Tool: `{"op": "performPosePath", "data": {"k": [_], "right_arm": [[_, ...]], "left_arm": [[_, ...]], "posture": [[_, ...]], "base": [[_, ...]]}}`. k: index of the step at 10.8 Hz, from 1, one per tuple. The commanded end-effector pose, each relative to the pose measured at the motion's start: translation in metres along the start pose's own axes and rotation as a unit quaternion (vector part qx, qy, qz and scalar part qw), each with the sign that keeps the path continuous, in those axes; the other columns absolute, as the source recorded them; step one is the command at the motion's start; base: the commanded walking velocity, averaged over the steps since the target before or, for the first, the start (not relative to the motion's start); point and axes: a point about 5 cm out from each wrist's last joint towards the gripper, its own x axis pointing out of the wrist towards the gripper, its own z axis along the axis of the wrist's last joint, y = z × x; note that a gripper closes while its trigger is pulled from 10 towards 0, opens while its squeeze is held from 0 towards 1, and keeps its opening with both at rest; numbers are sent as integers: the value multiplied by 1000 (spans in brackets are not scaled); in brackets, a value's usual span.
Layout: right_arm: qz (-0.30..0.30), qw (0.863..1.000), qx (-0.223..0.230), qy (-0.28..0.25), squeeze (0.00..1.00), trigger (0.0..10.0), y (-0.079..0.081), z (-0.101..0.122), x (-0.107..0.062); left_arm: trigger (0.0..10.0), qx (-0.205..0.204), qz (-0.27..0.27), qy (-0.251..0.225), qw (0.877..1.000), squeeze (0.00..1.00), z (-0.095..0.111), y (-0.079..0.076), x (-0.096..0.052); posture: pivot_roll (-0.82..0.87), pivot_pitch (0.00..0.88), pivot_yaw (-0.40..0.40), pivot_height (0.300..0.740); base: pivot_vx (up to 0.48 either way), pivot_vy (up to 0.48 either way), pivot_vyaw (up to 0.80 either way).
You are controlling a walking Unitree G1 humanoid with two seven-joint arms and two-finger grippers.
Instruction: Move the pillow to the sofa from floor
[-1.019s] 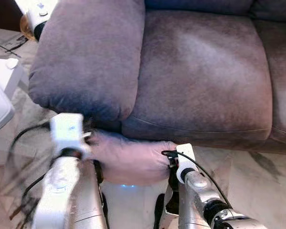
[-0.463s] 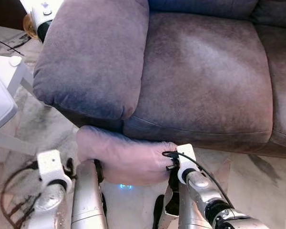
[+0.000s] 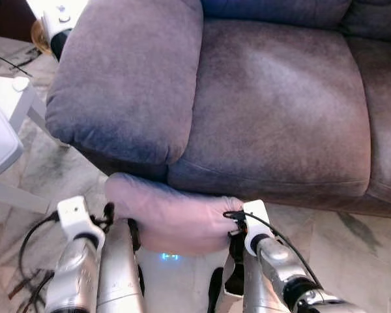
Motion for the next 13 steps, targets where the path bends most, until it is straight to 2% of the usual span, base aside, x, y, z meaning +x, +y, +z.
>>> {"op": "performPosePath", "data": {"k": [1,3,4,5,6,9,11,12,13], "right_arm": [[-5,999,6,35,0,0,-5,-23,-7],[2,1000,10,25,0,0,-6,-23,-8],[3,1000,12,20,0,0,-7,-21,-8],[5,1000,14,12,0,0,-7,-19,-8],[10,1000,17,4,0,0,-8,-19,-9],[54,998,34,-21,0,0,-9,-19,-13],[89,995,40,-33,0,0,-6,-22,-17],[98,994,42,-37,0,0,-7,-24,-20],[103,993,37,-35,0,0,-8,-27,-22]], "left_arm": [[10000,-16,0,17,1000,1000,-15,4,-3],[10000,-37,-28,-4,999,1000,-15,-5,5],[10000,-36,-41,7,998,0,-18,-9,10],[10000,-23,-36,9,999,0,-19,-8,15],[10000,-40,-25,5,999,0,-21,-5,17],[10000,-42,-41,19,998,0,-28,-12,21],[10000,-69,-46,16,996,0,-30,-14,23],[10000,-53,-35,16,998,0,-29,-14,25],[706,-25,-16,26,999,0,-31,-13,25]], "posture": [[167,402,-156,535],[129,414,-157,535],[120,418,-158,535],[99,431,-162,535],[84,439,-166,535],[49,465,-175,535],[27,472,-178,535],[14,483,-181,535],[17,484,-182,535]], "base": [[0,0,0],[0,0,0],[0,0,0],[0,0,0],[0,0,0],[0,0,0],[0,0,0],[0,0,0],[0,0,0]]}}
